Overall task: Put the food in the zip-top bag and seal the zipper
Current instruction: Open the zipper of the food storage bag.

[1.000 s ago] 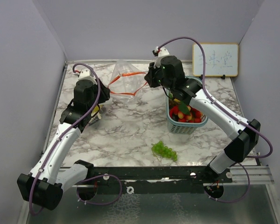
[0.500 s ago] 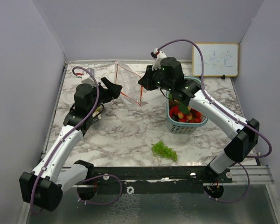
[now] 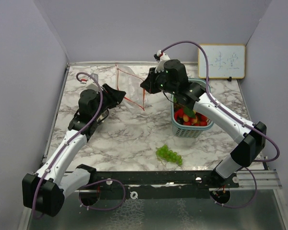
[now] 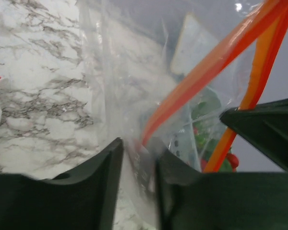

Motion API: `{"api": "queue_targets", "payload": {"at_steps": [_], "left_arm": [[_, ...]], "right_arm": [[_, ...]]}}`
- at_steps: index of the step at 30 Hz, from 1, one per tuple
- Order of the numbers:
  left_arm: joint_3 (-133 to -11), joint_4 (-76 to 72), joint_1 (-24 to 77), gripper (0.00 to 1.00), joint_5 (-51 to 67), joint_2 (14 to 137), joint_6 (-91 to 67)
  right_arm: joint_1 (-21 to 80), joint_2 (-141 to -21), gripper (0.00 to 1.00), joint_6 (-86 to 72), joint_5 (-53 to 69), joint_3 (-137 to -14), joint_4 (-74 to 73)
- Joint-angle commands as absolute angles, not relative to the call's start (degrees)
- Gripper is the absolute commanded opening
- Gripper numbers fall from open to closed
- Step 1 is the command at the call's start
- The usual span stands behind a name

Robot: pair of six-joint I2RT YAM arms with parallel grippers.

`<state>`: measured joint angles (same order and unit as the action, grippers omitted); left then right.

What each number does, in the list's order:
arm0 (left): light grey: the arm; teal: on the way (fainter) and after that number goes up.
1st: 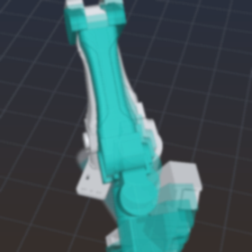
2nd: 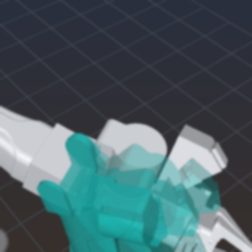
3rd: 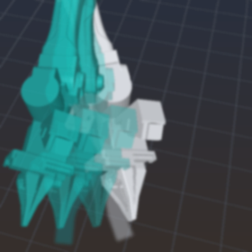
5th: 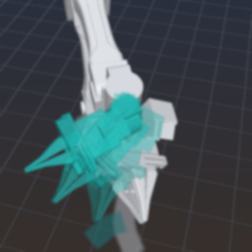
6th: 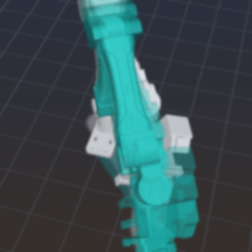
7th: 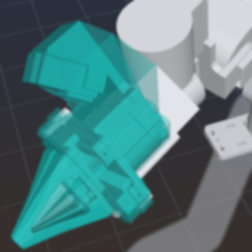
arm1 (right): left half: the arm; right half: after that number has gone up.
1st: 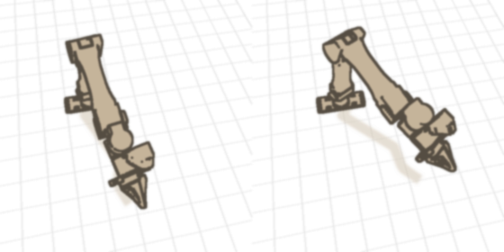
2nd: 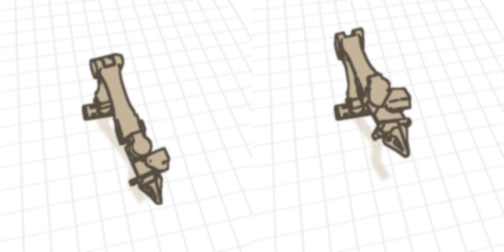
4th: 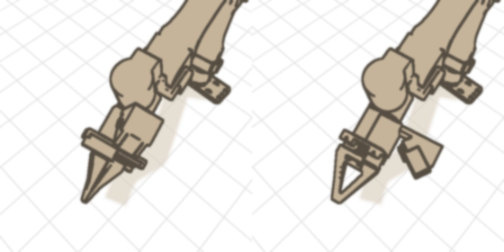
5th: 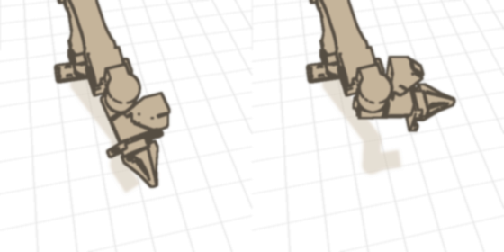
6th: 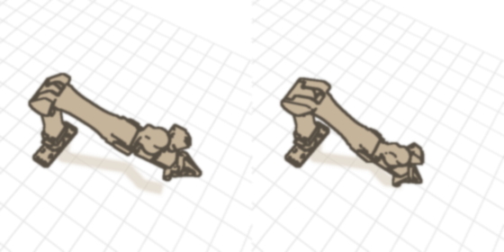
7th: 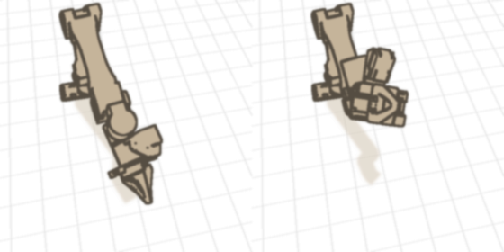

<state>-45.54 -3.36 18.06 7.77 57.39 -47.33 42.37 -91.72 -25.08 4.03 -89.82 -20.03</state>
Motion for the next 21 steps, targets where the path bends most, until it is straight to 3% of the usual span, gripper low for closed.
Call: {"api": "queue_targets", "payload": {"at_steps": [1,3,8,16,21], "left_arm": [[-44.94,-3.52,17.76,0.17,6.92,58.09,-47.32],[-45.5,-1.36,17.78,0.0,5.15,58.26,-46.74],[-52.0,7.24,17.68,0.0,0.2,57.82,-39.21],[-67.21,29.06,17.4,0.0,-8.66,58.97,-22.12],[-66.64,32.7,17.41,0.0,-7.92,59.38,-20.34]], "right_arm": [[42.89,-90.33,0.02,-26.33,4.94,-89.42,-17.85],[42.89,-90.22,0.02,-26.41,4.92,-89.26,-17.99],[42.87,-89.92,0.02,-27.15,0.78,-87.57,-20.43],[42.12,-91.27,0.02,-26.39,-35.06,-83.07,-35.38],[41.4,-92.57,0.02,-25.88,-35.97,-82.38,-37.35]]}}
